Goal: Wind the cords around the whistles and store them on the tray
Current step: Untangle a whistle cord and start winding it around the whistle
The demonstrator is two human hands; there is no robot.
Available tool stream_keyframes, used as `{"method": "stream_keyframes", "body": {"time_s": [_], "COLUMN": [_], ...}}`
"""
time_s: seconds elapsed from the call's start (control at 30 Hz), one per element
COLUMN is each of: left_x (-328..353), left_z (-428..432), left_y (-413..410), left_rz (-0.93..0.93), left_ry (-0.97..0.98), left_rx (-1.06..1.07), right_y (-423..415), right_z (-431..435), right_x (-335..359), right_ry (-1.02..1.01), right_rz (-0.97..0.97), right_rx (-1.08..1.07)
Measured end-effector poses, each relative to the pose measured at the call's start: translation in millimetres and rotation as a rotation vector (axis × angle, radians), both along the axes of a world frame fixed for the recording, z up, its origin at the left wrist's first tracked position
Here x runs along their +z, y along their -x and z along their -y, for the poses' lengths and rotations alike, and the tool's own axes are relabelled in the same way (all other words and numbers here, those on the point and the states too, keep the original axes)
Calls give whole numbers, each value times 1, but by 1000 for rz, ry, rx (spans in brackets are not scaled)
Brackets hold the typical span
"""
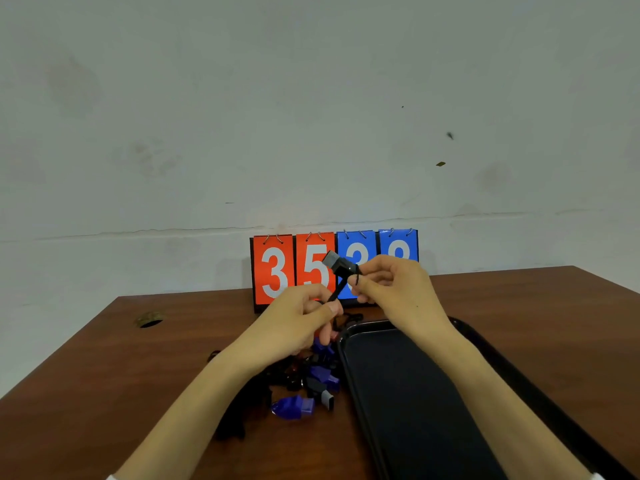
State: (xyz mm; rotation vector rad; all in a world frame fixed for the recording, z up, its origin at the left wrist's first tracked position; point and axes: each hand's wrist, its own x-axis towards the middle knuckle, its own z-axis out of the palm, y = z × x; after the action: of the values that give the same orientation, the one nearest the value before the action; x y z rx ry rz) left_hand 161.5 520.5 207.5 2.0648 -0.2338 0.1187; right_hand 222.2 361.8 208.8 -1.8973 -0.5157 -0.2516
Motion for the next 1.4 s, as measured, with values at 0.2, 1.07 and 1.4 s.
{"method": "stream_keyframes", "body": {"time_s": [0.2,1.07,1.4], "left_x": [-1,-3,-6], "left_z": [-2,-7,4], "left_y": [1,-1,1], "left_rz": [143,-77,-26], "left_ry": [-271,12,-153], "left_rx": [64,5,-86], "right_y": [3,13,-7], "right_z": [-3,13,13], "right_x": [-2,19,5], "right_ry": [485,-165,-36], "right_rz": [208,-300,-38], "right_rx": [-84,426,-41]}}
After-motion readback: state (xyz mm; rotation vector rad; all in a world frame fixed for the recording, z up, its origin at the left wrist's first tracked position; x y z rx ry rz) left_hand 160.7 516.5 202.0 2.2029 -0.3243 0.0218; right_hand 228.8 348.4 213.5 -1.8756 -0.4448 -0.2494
